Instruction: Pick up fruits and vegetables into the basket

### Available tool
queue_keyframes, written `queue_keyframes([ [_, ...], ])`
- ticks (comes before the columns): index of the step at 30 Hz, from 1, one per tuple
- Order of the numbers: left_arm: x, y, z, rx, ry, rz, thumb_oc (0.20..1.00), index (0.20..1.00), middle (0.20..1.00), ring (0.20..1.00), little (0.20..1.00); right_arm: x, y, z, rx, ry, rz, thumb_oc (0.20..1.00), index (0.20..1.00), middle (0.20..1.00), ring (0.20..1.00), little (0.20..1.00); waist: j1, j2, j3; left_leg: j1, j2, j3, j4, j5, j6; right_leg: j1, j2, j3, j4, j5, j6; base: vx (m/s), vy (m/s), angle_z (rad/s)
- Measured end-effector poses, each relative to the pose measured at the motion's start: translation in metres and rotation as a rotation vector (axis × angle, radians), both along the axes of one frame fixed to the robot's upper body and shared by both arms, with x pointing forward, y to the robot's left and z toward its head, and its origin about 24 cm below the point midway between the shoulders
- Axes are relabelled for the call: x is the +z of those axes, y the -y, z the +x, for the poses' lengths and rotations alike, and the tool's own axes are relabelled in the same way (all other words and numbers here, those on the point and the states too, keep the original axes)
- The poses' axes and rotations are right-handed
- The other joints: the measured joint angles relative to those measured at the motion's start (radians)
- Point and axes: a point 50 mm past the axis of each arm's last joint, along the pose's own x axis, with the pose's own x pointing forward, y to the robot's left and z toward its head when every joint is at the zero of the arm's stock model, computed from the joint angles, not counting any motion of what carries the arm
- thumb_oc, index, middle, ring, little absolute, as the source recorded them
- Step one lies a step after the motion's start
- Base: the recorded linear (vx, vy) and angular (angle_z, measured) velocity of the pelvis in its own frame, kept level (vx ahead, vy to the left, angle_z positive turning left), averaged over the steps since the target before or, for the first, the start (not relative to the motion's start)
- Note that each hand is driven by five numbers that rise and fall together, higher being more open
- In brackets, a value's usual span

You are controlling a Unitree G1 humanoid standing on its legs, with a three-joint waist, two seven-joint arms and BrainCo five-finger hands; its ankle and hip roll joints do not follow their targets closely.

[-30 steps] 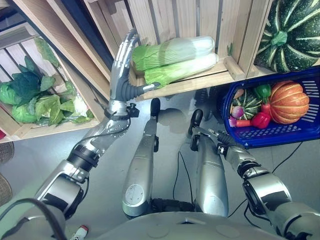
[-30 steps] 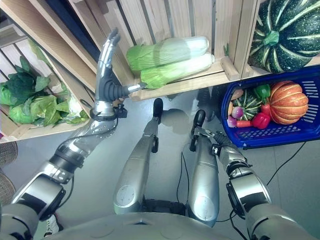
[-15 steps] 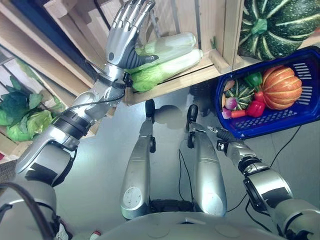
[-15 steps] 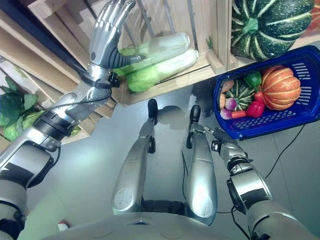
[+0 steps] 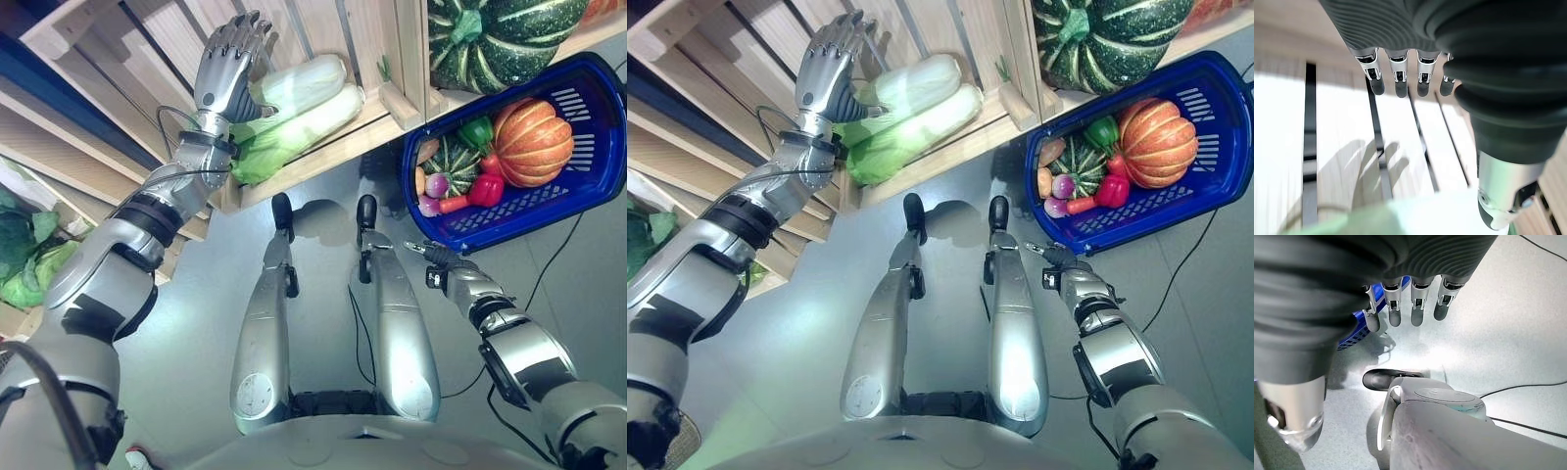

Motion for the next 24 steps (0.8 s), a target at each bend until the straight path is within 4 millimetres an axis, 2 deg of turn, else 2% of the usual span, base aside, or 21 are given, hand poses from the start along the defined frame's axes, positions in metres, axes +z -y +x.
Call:
queue_keyframes([
  [14,-0.029,-0.01,0.009,0.072,-0.19,-0.04,1.0,1.0,1.0,1.0,1.0,0.004,-0.001,0.004,0.003,0.011,-0.004,1.0,1.0,1.0,1.0,1.0,-0.008,-0.003,0.0,-0.001,0.003,0.0,0.01,-0.006,-0.001,0.0,0.005,0.006,0.003,0.001,-0.001,0.0,0.0,0.0],
  [19,-0.036,-0.011,0.01,0.08,-0.222,-0.051,1.0,1.0,1.0,1.0,1.0,0.004,-0.002,0.004,0.003,0.012,-0.005,1.0,1.0,1.0,1.0,1.0,-0.009,-0.009,-0.001,-0.001,0.004,0.0,0.011,-0.006,-0.001,0.0,0.005,0.006,0.002,0.0,-0.001,0.0,0.0,0.0],
  [24,-0.043,-0.023,0.01,0.133,-0.244,-0.064,1.0,1.0,1.0,1.0,1.0,0.005,-0.003,0.006,0.007,0.015,-0.005,1.0,1.0,1.0,1.0,1.0,-0.009,-0.029,0.0,-0.001,0.006,0.002,0.011,-0.007,-0.003,0.0,0.009,0.009,0.0,0.001,-0.001,0.0,0.0,0.0],
])
